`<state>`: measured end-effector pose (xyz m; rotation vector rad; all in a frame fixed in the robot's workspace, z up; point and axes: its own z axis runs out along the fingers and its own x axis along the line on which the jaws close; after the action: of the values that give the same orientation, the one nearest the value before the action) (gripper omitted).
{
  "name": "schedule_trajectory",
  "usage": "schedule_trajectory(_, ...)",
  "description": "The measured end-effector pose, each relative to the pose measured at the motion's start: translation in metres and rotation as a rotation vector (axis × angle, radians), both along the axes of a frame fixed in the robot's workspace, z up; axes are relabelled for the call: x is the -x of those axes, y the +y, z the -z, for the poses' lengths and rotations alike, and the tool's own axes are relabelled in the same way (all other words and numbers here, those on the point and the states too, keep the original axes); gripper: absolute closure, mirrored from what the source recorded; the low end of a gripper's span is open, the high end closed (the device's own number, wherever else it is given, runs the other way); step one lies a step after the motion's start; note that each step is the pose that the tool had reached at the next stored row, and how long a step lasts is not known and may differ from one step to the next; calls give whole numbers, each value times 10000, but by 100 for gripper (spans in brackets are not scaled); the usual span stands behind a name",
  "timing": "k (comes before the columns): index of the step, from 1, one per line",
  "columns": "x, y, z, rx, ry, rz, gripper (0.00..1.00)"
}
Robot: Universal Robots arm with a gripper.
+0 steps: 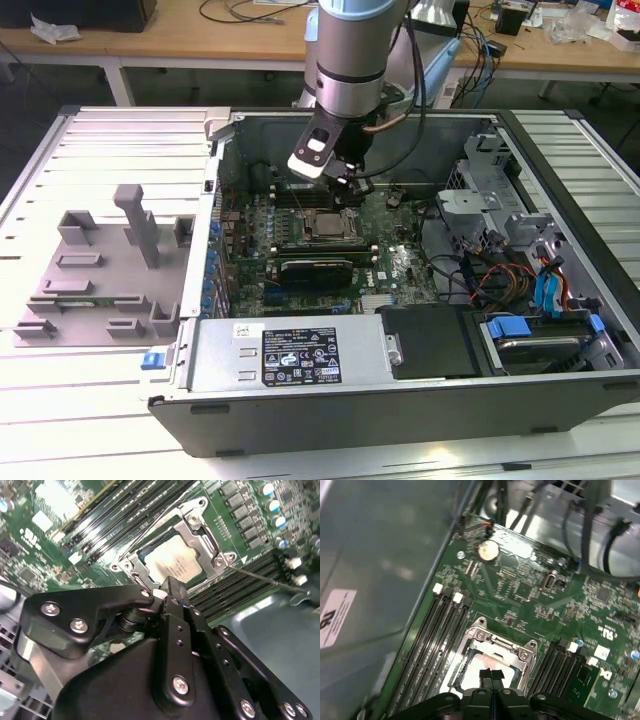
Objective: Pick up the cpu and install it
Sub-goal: 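Close the cpu cover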
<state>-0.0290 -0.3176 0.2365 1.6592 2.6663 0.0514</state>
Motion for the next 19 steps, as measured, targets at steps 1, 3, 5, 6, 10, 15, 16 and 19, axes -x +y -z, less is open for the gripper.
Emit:
schedule_trajectory(1,0,0,1,3,1,-267,89)
schedule_trajectory(3,0,0,2,10,0,-839,89)
schedule_trajectory(5,0,0,4,12,0,-1352,89)
schedule_trajectory(6,0,0,4,12,0,-1563,89)
schedule_trajectory(10,0,0,9,15,-1,-2998,89)
schedule_trajectory(15,0,0,12,17,-2,-4213,89)
schedule_trajectory(16,0,0,14,17,-2,-4573,89)
schedule_trajectory(19,0,0,17,17,-2,-5433,89)
